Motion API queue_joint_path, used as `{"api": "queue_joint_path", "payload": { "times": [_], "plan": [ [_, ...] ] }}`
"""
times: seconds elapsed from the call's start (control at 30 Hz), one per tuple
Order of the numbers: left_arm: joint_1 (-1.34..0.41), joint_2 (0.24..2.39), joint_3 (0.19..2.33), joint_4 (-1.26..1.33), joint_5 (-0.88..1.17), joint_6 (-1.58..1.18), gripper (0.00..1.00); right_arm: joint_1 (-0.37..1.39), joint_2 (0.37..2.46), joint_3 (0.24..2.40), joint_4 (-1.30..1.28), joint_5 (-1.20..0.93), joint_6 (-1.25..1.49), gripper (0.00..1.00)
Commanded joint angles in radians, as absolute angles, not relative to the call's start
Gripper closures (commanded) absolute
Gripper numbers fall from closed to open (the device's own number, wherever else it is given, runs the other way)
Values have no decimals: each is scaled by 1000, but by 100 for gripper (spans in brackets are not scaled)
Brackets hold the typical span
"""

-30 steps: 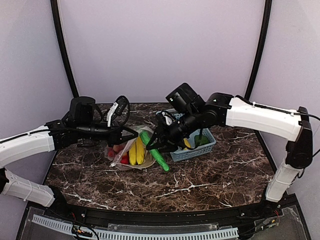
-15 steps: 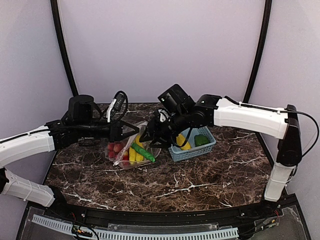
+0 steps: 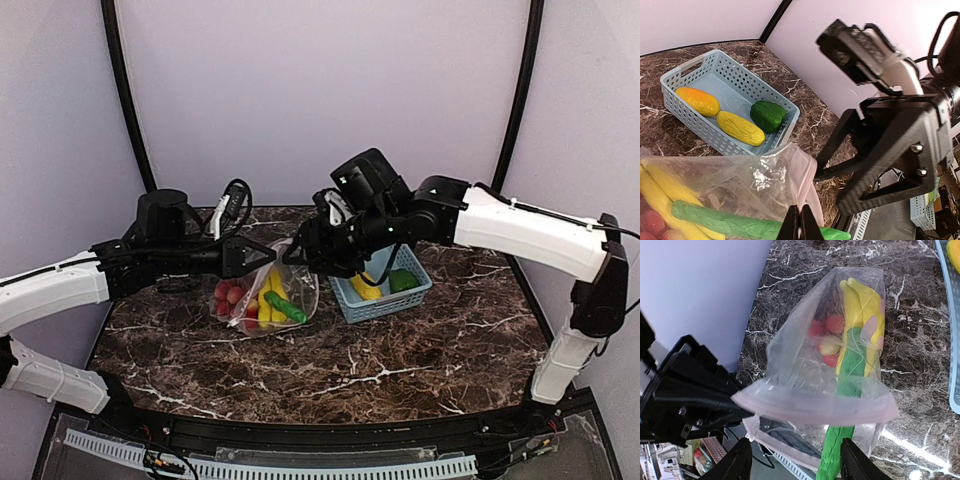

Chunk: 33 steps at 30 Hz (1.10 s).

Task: Place the food in the zip-top bag and seal the zipper
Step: Place the fake vegetable in the zipper food storage bag, then adjust the fake vegetable in the zipper food storage bag.

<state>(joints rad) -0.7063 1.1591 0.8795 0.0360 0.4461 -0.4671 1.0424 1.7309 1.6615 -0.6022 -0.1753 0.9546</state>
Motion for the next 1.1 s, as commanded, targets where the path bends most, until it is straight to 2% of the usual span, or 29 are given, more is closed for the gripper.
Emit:
{"api": "queue_joint_path", "payload": {
  "times": [0.0,0.13,0.23,1.07],
  "plan": [
    [-712,1158,915,21,414,-477,99,1128,1664,1638,-678,-68,823,43],
    [-710,1160,932,5,405,-466,99,1203,1666,1622,-788,54,847,51],
    [-710,1160,943,-27,400,-461,99,1240,1662,1609,-825,91,855,54],
    [-710,1160,975,-75,377,-455,99,1292,1769,1685,-819,175,840,74]
  ]
}}
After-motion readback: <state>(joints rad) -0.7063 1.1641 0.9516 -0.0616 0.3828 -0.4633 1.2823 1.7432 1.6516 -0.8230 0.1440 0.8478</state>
